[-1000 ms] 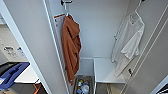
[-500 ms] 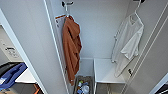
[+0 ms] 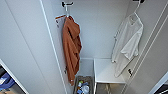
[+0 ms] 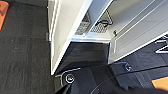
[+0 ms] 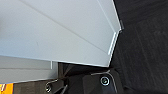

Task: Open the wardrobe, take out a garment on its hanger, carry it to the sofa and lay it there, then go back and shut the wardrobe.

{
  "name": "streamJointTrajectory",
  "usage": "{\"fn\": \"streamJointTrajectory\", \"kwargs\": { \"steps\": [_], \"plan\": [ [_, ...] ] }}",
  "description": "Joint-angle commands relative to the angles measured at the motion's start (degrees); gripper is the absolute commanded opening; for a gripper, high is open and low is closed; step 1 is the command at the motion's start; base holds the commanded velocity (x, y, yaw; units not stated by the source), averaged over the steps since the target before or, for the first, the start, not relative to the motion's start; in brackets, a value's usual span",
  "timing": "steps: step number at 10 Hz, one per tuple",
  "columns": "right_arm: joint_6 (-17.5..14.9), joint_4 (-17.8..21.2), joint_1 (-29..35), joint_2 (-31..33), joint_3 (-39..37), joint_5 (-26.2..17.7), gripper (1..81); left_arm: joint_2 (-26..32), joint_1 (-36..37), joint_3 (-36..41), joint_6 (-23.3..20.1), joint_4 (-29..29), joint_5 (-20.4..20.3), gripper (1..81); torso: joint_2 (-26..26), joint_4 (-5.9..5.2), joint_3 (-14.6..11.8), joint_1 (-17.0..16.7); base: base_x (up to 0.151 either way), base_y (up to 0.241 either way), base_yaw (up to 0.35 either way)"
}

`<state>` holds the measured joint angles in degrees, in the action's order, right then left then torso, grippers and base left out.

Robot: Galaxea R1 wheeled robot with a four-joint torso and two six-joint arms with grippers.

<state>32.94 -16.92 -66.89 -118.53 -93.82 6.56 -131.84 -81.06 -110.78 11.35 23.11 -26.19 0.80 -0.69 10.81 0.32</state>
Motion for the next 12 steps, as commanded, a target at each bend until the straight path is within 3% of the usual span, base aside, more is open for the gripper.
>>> {"fn": "streamJointTrajectory", "kwargs": {
  "steps": [1,7,10,12],
  "plan": [
    [1.69,1.28,-6.62,-9.19,-10.83,-2.08,81.1,-12.91,-2.93,-17.26,3.42,-1.67,3.76,81.1,0.0,0.0,0.0,0.0,0.0,0.0,0.0],
    [1.17,1.45,-16.66,-27.11,-30.6,-1.02,81.1,-29.96,-3.63,-38.79,3.5,-1.76,9.92,81.1,0.04,0.0,-0.02,-0.05,0.0,0.0,0.0],
    [0.82,1.1,-18.41,-34.32,-35.36,-1.62,81.1,-33.05,-3.63,-41.19,3.5,-1.76,11.51,81.1,0.06,0.0,-0.07,-0.07,0.0,0.0,0.0],
    [-2.08,-2.32,-19.21,-38.9,-39.22,-2.08,81.1,-34.37,-3.63,-41.45,3.42,-1.67,14.23,81.1,0.09,0.0,-0.09,-0.09,0.0,0.0,0.0]
  ]
}}
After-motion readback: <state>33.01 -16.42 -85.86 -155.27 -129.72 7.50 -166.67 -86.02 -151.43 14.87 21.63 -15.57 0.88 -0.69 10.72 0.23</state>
